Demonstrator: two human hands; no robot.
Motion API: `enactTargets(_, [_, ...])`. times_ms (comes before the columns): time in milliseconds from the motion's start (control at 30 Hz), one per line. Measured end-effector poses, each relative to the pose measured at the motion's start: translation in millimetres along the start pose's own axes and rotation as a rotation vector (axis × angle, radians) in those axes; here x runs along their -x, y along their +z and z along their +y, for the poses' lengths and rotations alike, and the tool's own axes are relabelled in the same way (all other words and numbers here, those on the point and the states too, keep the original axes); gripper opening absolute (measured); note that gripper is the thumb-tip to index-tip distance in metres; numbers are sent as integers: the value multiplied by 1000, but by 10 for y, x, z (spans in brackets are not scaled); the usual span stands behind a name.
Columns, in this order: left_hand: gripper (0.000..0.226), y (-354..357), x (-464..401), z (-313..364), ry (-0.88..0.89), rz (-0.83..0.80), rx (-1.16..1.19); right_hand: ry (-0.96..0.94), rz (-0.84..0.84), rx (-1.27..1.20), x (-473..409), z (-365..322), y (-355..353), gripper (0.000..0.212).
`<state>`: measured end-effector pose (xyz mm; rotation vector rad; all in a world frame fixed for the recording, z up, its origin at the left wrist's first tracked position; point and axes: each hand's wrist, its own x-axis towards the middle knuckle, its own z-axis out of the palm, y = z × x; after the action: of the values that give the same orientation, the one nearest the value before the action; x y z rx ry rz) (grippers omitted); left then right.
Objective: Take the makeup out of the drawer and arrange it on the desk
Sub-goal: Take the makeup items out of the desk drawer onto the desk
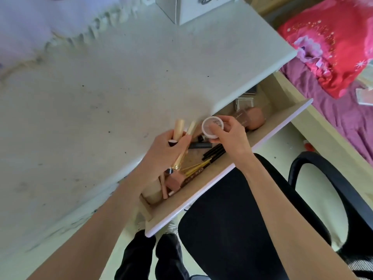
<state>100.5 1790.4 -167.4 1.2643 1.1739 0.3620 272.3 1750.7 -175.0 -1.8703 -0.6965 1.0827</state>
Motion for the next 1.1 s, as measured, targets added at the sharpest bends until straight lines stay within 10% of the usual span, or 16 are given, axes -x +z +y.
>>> enactTargets(167, [14,-481,-327,259,-68,122,181,-121,24,72,-188,-296,356,36])
enactTargets(500, [35,-1053,-1449,558,34,443,-262,-450,298,538,-908,-487,1062,38])
enactTargets(1100, [64,-931,-2452,1168,65,438,-214,-499,408,644,-1058,-481,1146,38])
